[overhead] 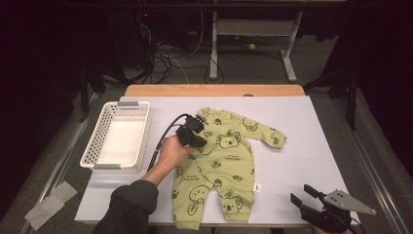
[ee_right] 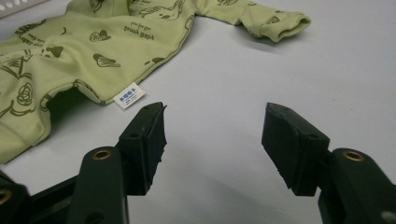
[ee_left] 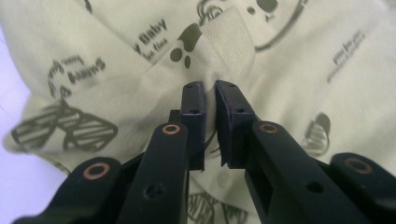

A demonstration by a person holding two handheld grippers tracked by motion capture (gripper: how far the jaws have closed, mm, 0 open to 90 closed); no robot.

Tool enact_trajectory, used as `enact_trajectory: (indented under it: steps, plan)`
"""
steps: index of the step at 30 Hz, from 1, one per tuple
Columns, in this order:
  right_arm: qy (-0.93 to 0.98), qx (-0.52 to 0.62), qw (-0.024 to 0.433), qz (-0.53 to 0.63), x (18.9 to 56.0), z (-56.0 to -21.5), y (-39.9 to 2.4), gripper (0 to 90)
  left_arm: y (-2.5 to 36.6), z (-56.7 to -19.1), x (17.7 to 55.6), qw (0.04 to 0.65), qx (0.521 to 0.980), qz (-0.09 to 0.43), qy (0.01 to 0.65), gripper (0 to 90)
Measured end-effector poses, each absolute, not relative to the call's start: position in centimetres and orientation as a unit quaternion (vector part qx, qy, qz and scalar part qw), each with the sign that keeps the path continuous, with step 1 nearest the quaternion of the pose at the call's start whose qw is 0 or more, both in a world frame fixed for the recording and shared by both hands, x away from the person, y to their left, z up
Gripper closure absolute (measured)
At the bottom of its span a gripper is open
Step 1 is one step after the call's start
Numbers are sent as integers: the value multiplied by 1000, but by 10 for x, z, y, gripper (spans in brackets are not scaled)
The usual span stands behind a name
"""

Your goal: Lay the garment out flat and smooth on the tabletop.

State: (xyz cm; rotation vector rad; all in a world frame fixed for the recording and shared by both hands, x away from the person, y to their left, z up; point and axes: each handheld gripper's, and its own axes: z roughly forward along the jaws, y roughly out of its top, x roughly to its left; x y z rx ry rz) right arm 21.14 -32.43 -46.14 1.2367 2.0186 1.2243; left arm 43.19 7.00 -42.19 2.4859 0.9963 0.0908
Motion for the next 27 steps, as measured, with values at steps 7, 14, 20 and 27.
enact_trajectory:
  steps: [7,14,20,27]
  plan:
    - [737,450,237,445,212,-462,-324,404,84,-420,409,235,905,43,352,779]
    - [736,450,237,446,211,-461,-323,404,89,-415,407,241,902,49,354,713]
    - [734,451,238,449,211,-460,-324,404,78,-404,414,252,901,65,348,579]
    - [733,451,236,451,211,-460,-324,404,55,-392,443,247,900,69,354,489]
